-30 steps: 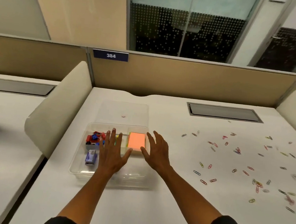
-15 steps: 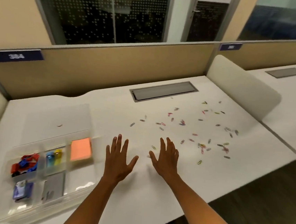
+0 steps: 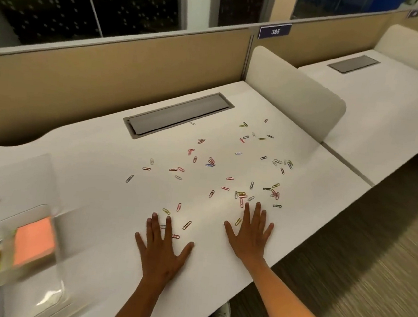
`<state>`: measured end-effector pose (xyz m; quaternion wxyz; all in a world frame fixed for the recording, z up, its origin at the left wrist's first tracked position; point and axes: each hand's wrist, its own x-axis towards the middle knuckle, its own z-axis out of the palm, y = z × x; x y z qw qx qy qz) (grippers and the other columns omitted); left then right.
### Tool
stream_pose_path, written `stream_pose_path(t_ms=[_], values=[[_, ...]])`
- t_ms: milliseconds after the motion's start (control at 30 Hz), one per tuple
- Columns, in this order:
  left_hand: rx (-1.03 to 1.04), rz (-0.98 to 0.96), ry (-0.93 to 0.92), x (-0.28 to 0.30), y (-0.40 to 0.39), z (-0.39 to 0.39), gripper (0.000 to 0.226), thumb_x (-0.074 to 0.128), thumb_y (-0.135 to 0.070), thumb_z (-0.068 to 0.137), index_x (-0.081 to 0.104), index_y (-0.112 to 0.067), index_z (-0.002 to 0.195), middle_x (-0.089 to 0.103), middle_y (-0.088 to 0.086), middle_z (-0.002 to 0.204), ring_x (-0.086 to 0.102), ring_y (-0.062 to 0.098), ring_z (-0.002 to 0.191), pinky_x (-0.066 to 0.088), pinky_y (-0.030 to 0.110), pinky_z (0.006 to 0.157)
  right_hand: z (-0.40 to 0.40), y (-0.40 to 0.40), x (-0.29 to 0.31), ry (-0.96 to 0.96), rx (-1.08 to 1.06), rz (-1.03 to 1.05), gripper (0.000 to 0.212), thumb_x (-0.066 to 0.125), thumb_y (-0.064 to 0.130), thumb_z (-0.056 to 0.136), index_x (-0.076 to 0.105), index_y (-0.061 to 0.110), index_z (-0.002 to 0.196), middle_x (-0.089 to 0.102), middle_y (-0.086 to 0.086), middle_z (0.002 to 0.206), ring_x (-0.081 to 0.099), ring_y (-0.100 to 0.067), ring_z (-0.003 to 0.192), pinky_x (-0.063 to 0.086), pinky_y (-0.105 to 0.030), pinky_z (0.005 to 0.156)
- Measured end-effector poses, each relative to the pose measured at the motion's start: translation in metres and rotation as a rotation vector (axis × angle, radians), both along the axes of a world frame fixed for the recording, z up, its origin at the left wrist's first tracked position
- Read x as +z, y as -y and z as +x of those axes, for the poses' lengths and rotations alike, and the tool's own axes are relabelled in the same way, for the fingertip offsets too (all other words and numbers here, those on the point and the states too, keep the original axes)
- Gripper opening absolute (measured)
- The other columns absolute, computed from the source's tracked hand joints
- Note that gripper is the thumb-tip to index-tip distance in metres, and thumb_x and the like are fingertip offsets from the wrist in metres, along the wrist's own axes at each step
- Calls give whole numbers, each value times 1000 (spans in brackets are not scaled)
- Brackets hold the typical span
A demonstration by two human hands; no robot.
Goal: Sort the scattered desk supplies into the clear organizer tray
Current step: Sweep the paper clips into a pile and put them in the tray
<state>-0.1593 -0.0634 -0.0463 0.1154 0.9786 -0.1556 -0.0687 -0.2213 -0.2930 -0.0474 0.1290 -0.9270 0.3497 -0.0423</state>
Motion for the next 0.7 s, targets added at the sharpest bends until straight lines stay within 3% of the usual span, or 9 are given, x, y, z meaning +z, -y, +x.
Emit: stream_pose_path(t_ms=[300, 700], values=[[75, 65, 77, 2, 52, 24, 94, 29, -81, 78, 15, -23, 151, 4, 13, 159, 6, 30, 146, 13, 61, 111, 48, 35, -4, 10, 83, -66, 93, 29, 77, 82, 13, 18, 152, 4, -15, 159, 6, -33, 146, 8, -58, 115], [89, 73, 97, -3, 103, 62, 82, 23, -71, 87, 9, -22, 152, -2, 7, 160, -4, 24, 147, 9, 56, 115, 113, 45, -7, 38, 288, -52, 84, 27, 67, 88, 13, 14, 151, 2, -16, 159, -1, -29, 147, 8, -49, 119]])
